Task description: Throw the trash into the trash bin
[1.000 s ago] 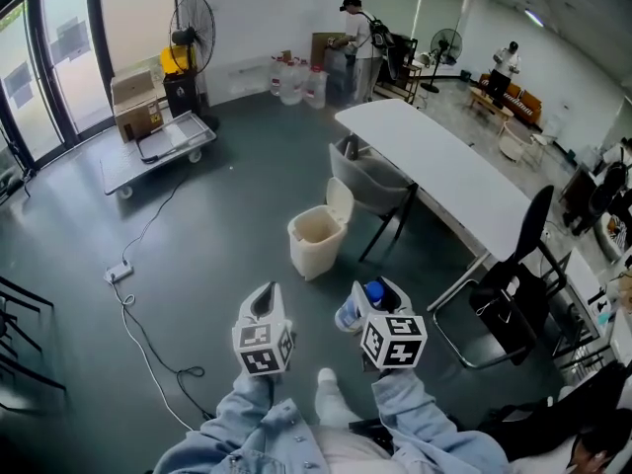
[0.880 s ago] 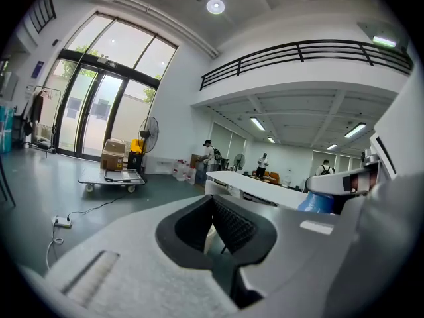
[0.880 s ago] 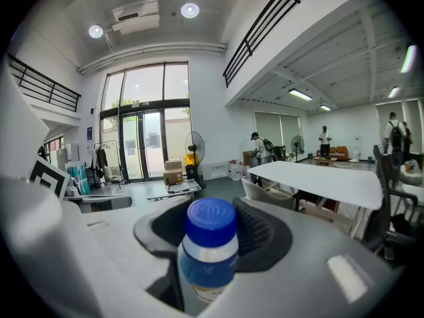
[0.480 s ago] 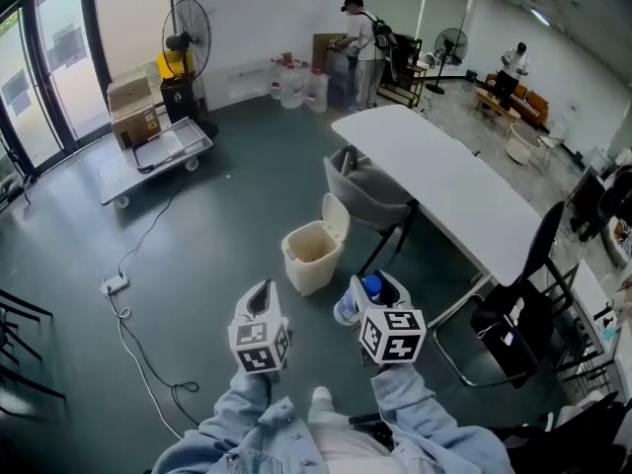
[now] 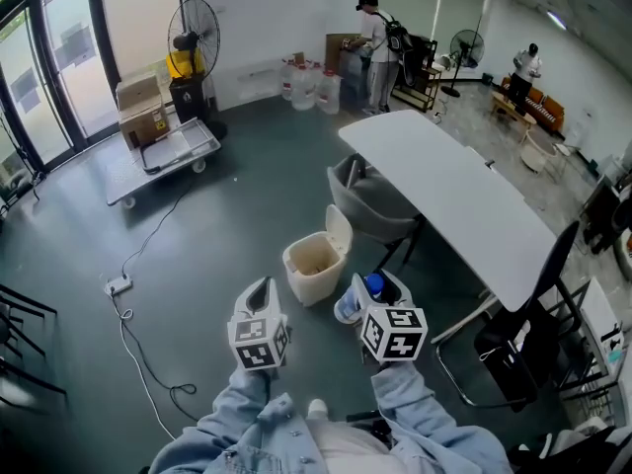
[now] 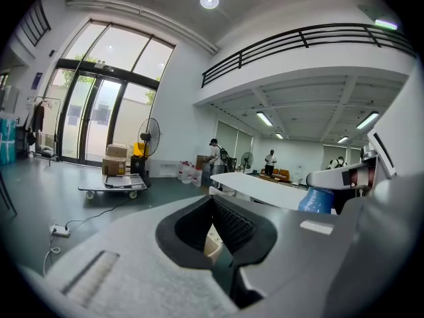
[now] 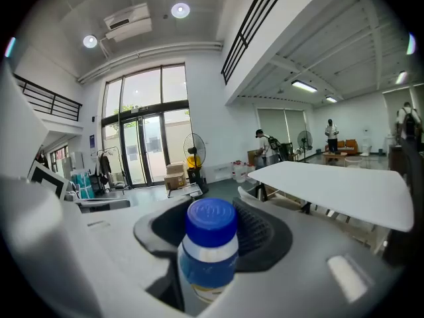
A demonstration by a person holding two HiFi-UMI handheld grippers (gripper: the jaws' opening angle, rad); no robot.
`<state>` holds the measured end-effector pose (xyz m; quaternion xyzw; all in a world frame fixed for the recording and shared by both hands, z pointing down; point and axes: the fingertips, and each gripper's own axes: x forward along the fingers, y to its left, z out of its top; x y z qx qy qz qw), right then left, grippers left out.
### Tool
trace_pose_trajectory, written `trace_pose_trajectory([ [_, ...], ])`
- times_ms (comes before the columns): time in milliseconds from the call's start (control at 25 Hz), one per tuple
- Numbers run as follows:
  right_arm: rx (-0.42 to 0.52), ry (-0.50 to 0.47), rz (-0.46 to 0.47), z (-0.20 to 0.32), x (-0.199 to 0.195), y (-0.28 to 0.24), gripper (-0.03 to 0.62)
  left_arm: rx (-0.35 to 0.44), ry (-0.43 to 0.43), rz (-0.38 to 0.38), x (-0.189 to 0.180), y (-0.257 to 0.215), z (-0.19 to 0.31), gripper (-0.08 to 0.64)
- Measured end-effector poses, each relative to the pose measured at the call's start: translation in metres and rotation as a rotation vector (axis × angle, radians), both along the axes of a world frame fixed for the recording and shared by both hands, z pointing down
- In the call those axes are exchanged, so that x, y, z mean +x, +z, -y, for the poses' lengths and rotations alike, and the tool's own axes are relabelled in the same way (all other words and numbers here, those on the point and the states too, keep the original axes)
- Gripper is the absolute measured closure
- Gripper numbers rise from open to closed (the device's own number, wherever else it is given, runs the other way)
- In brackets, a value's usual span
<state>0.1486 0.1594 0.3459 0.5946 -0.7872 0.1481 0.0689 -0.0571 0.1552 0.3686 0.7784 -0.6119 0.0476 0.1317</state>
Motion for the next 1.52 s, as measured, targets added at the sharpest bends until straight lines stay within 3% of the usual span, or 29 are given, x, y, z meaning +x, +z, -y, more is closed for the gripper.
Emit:
trace_pose_trajectory([
  [400, -0.025, -0.004, 0.021, 0.053, 0.036, 0.015, 0.397, -0.028, -0.030, 0.010, 0.022, 0.017, 0.048, 0.551],
  [640, -0.053, -0.007, 0.018, 0.089, 0.039, 0.032, 0.397, -0.035, -0.038, 0.005, 0.023, 0.028, 0.089, 0.551],
  [960, -0.048, 0.049, 0.001, 0.171, 0.047, 0.030, 0.397, -0.036, 0.004, -0.007, 0.025, 0.033, 0.186, 0.551],
  [1520, -0.046, 0.081, 0.004, 0.335, 0.004, 0.017, 0.397, -0.028, 0.066, 0.001, -0.012, 0.017, 0.365, 0.551],
])
